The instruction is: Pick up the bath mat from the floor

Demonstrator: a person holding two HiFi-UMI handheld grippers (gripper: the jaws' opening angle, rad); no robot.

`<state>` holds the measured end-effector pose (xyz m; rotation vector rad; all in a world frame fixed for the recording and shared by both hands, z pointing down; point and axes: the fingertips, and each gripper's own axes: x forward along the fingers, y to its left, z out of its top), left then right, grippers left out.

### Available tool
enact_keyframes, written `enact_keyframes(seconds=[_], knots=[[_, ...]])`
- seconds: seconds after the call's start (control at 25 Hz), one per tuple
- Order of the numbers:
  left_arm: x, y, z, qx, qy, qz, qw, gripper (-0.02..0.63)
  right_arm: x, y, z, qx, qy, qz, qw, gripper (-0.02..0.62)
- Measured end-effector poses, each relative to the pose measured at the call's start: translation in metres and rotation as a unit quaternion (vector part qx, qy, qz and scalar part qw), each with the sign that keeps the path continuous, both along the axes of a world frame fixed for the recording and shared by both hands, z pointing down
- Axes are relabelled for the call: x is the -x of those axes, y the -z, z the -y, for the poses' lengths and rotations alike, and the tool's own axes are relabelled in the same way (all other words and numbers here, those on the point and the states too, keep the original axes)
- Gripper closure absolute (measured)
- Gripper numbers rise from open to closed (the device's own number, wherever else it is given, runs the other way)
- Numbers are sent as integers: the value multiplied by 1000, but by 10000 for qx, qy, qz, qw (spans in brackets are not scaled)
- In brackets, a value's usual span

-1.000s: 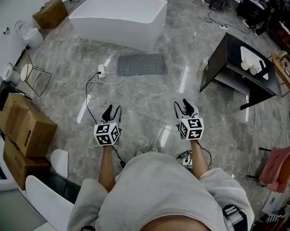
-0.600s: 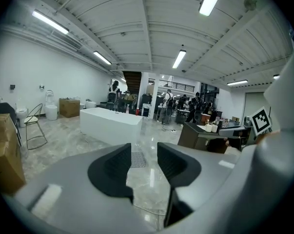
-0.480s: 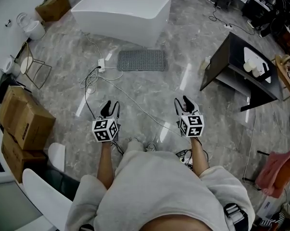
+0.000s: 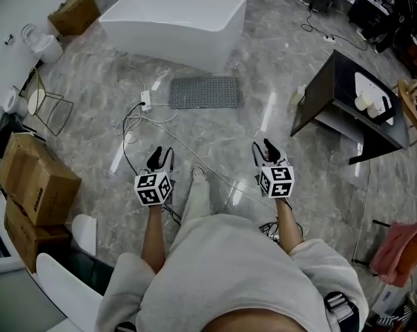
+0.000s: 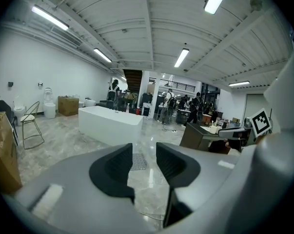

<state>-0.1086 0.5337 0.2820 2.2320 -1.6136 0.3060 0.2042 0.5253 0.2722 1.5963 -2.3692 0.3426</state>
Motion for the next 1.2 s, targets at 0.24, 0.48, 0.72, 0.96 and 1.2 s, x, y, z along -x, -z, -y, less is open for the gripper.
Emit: enact_keyframes(seconds=[0.24, 0.48, 0.72, 0.96, 1.2], knots=[[6, -12, 60, 50, -103, -93, 9999, 445, 9, -11, 53, 83, -110, -65, 9999, 436], [23, -16, 131, 99, -153, -183, 9997, 445, 29, -9, 121, 106, -181, -104, 9997, 436], [43, -11, 202, 97, -259, -202, 9994, 445, 46, 0, 185, 81, -305, -151, 9994, 436], [63, -8, 264, 74, -365, -208, 9991, 445, 64, 5, 239, 67, -437, -208, 9988, 436], [68, -9, 314, 53, -499, -209, 9985, 445, 73, 7, 284, 29, -528, -238, 9983, 436]])
